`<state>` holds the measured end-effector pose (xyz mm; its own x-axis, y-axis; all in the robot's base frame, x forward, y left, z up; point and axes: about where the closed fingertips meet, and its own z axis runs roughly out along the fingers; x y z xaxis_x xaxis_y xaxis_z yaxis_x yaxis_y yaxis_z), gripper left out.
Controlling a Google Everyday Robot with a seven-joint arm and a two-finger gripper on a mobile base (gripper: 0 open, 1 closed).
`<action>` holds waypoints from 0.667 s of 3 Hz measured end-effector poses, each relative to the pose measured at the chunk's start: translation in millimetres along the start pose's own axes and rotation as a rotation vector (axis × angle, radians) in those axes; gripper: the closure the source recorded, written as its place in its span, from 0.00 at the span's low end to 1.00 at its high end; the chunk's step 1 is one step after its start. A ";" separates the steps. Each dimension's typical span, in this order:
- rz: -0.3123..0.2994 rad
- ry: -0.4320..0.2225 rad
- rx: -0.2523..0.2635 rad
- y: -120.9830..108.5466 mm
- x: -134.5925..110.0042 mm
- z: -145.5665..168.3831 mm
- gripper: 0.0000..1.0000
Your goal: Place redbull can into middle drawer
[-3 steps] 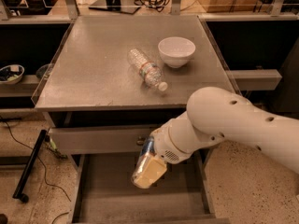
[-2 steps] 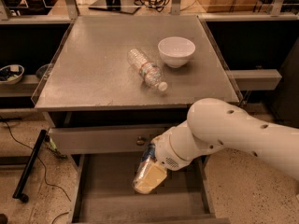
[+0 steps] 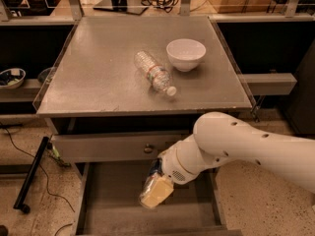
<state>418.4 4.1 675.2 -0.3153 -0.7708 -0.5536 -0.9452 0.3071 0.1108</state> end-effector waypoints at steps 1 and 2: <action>0.007 0.001 0.004 0.3 6.4 9.4 1.00; 0.039 -0.001 0.008 -3.5 18.4 24.2 1.00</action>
Offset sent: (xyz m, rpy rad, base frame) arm 0.0026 -0.0055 -0.0586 0.0116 0.0388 -0.0823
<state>418.0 2.4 644.6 -0.3522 -0.7572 -0.5501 -0.9313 0.3419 0.1256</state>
